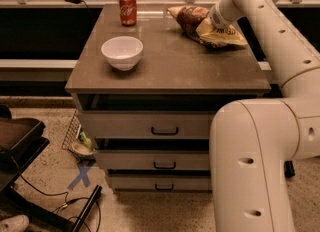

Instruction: Pick brown chip bag

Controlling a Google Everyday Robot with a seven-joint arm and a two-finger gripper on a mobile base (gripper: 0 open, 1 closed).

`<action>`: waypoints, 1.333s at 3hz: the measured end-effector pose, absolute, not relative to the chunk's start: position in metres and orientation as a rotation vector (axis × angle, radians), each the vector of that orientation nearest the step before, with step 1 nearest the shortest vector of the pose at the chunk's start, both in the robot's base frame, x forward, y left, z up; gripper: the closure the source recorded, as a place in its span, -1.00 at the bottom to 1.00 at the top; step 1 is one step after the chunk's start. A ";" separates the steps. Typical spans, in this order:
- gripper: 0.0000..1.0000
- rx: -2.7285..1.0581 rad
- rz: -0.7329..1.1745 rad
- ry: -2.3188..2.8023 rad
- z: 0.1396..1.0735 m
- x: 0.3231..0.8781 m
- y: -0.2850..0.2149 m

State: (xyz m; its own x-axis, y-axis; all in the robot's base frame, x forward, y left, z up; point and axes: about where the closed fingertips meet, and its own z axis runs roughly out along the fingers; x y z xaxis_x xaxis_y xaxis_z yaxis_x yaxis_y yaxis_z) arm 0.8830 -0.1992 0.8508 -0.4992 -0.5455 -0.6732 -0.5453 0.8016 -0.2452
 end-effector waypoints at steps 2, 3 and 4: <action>1.00 -0.801 0.000 2.201 0.851 0.883 -0.199; 1.00 -0.801 0.000 2.201 0.852 0.883 -0.199; 1.00 -0.801 0.000 2.201 0.852 0.883 -0.199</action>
Offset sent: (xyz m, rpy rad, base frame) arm -0.0441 -0.0370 0.0898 0.1789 -0.0515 0.0641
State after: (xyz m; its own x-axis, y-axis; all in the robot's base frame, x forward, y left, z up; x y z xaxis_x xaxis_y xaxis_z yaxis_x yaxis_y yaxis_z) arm 0.8828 -0.1992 0.8515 -0.4989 -0.5454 -0.6736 -0.5454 0.8016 -0.2451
